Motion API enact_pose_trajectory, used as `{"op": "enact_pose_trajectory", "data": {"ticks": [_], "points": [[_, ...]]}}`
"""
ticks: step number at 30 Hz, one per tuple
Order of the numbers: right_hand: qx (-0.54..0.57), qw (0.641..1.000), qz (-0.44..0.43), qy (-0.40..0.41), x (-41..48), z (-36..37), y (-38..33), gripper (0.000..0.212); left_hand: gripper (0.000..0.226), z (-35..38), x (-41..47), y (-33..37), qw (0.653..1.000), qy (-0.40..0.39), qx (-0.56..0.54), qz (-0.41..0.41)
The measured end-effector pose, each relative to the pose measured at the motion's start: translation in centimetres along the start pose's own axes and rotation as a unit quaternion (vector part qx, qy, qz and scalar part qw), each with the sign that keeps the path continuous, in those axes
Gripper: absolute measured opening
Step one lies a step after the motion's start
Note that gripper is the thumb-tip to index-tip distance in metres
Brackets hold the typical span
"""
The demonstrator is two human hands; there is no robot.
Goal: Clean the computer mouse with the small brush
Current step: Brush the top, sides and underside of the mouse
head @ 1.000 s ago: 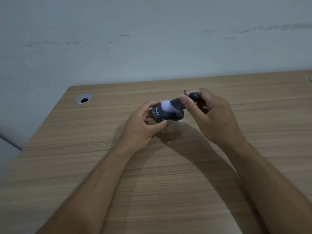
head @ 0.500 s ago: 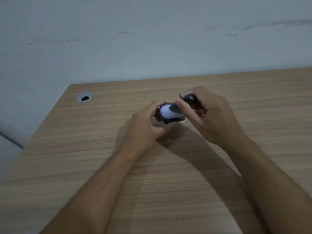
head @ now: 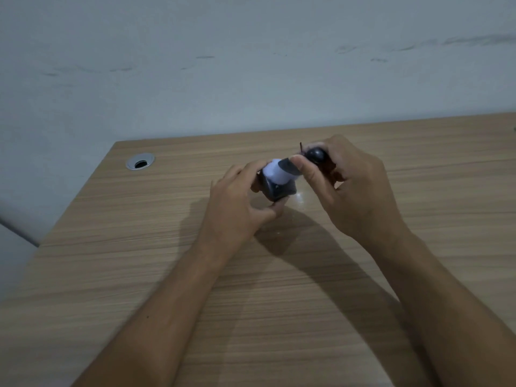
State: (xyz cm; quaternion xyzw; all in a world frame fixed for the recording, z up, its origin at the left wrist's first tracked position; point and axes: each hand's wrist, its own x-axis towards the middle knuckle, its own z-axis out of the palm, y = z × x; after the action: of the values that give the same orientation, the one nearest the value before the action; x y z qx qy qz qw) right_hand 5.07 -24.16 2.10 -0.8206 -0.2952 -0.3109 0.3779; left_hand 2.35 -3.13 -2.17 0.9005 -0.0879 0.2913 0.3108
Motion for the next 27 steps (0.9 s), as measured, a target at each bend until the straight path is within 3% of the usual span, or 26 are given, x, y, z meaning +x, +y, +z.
{"op": "enact_pose_trajectory", "data": {"ticks": [4, 9, 12, 15, 22, 27], "points": [[0.016, 0.998, -0.035, -0.058, -0.2, 0.2, -0.7, 0.021, 0.069, -0.4, -0.2, 0.0, 0.998, -0.022, -0.043, -0.027], [-0.026, 0.999, 0.019, -0.005, -0.1, 0.4, 0.8, 0.023, 0.060, -1.1, -0.1, 0.3, 0.996, -0.008, -0.071, -0.049], [0.017, 1.000, 0.012, -0.012, -0.2, 0.4, 0.1, 0.024, 0.058, -0.9, -0.3, 0.8, 0.990, -0.038, -0.110, -0.073], [0.021, 0.999, -0.008, -0.046, -0.1, 0.1, 0.0, 0.023, 0.058, -0.9, -0.5, 0.9, 0.975, -0.067, -0.179, -0.110], [-0.021, 0.997, 0.075, 0.028, -0.1, 0.1, 1.3, 0.024, 0.063, -1.2, -0.3, 0.7, 0.920, -0.080, -0.335, -0.185], [0.001, 0.999, 0.017, -0.047, -0.1, -0.3, 1.1, 0.024, 0.069, -1.2, -0.5, 0.6, 0.917, -0.103, -0.338, -0.187]]}}
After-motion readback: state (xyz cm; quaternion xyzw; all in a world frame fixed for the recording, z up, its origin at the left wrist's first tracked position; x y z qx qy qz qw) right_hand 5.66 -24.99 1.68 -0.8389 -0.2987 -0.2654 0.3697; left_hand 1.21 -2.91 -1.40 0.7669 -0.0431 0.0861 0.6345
